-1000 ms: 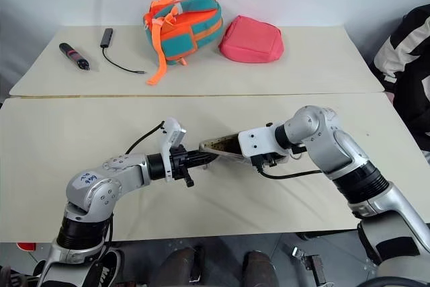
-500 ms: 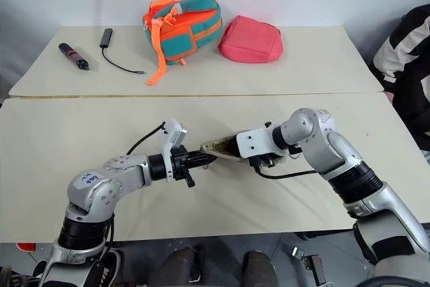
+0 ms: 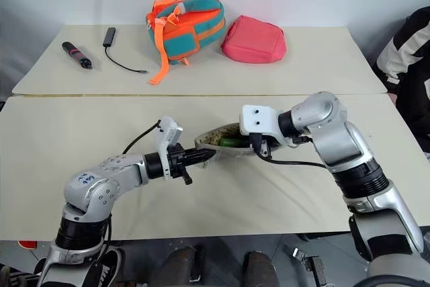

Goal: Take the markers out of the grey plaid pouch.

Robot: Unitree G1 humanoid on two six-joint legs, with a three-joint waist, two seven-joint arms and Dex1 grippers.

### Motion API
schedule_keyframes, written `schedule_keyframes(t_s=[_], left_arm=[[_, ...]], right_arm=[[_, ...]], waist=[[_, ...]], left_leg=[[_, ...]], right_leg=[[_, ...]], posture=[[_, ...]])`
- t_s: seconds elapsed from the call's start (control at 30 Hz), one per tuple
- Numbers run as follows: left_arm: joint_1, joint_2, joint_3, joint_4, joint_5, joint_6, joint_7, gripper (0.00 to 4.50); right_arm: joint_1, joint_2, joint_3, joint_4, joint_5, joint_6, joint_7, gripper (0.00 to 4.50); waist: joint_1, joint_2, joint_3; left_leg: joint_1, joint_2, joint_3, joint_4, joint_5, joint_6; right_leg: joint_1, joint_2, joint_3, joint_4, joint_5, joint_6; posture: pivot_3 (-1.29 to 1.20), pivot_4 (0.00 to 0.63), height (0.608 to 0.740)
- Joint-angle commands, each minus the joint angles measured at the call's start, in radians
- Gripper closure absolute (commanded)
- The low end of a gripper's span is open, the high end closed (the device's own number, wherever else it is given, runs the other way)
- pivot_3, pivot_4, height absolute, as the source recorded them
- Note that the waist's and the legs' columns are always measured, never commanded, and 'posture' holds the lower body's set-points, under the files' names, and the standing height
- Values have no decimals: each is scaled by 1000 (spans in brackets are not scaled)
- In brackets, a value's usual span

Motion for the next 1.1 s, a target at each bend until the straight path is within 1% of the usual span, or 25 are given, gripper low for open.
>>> schedule_keyframes(t_s=[0.03, 0.17, 0.37, 0.53, 0.63, 0.8, 0.87, 0.9, 1.03, 1.1], left_arm=[[1, 9, 9, -8, 14, -39, -2, 4500], [-1, 14, 3, 1, 37, -57, 3, 4500], [2, 33, -13, 4, 62, -81, -13, 4500], [-22, 45, 40, 49, 105, -135, 24, 4500], [-40, 65, 82, 95, 138, -190, 40, 4500], [-49, 77, 139, 133, 137, -211, 46, 4500], [-40, 78, 151, 144, 133, -212, 40, 4500], [-36, 78, 151, 146, 134, -215, 37, 4500], [-35, 70, 131, 128, 127, -202, 26, 4500], [-38, 69, 126, 117, 121, -194, 20, 4500]], right_arm=[[-11, 15, -88, -58, 113, 32, -7, 4079], [-3, 17, -115, -78, 179, 63, -20, 4079], [-57, 120, -226, -74, 318, 105, -139, 4079], [-126, 118, -323, -13, 354, 90, -231, 4079], [-120, 51, -320, 26, 306, 30, -220, 4079], [-40, -69, -274, 82, 205, -100, -191, 4079], [46, -165, -178, 158, 24, -289, -197, 4079], [78, -197, -140, 195, -44, -367, -209, 4079], [145, -208, -69, 325, -179, -545, -299, 4079], [150, -193, -56, 360, -211, -586, -336, 4079]], waist=[[0, 0, 0], [-1, 0, 0], [-3, 0, 0], [0, 0, 0], [0, 0, 0], [-1, 0, 0], [0, 0, 0], [2, -1, 0], [-3, -1, 0], [-7, 0, 1]], left_leg=[[0, 0, 0, 0, 0, 0], [0, 1, 0, 0, 0, 0], [0, 1, 0, 0, 0, 0], [-1, 1, 0, 0, 0, 0], [-1, 1, 0, 0, -1, 0], [-1, 0, 2, 0, -2, 2], [-1, 0, 3, -1, -2, 3], [-1, 0, 3, -1, -2, 4], [-1, -2, 5, 0, -2, 4], [-1, -1, 7, 0, -1, 4]], right_leg=[[0, 0, 0, 0, 0, 0], [0, 0, 0, 0, 0, 0], [-1, 0, 1, 0, 0, 0], [-2, -1, 1, 0, 0, 0], [-2, -1, 0, 0, 0, 0], [-2, -1, 1, -1, 0, 0], [-2, -1, 1, -1, 0, 0], [-2, -1, 1, -2, 0, 0], [-2, -1, 2, -2, 1, 2], [-2, 0, 3, -2, 1, 3]], posture=[[0, 150, 740], [0, 150, 740], [0, 150, 740], [0, 150, 740], [0, 150, 740], [0, 150, 740], [0, 150, 740], [0, 150, 740], [0, 150, 740], [0, 150, 740]])
